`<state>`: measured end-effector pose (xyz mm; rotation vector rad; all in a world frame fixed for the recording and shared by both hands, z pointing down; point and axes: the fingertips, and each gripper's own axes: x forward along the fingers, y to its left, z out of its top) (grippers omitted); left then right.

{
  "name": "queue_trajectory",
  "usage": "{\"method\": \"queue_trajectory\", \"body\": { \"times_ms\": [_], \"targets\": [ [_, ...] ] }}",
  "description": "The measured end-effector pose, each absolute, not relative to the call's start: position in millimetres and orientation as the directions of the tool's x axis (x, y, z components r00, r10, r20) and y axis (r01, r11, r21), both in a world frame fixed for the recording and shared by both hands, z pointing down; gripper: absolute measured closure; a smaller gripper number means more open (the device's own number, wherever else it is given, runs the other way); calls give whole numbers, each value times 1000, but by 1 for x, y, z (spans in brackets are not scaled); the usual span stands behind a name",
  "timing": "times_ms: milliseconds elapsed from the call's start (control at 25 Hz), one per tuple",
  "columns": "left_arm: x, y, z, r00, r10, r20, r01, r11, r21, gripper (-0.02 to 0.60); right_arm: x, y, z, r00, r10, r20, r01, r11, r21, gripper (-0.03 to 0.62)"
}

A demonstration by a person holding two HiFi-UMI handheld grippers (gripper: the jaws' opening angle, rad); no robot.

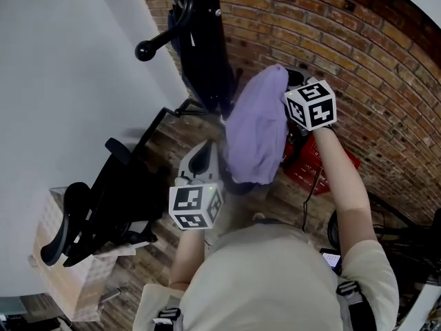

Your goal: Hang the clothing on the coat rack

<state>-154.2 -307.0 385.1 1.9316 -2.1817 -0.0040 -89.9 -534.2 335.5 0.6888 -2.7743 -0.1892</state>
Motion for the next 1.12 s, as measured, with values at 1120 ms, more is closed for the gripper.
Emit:
{"method": "queue_trajectory", "body": {
  "times_ms": [1120],
  "targets": [
    [-146, -320, 410, -285, -932, 223, -934, 322, 155, 578, -64, -498, 472, -946, -177, 270, -194, 980, -36, 563]
  ]
}}
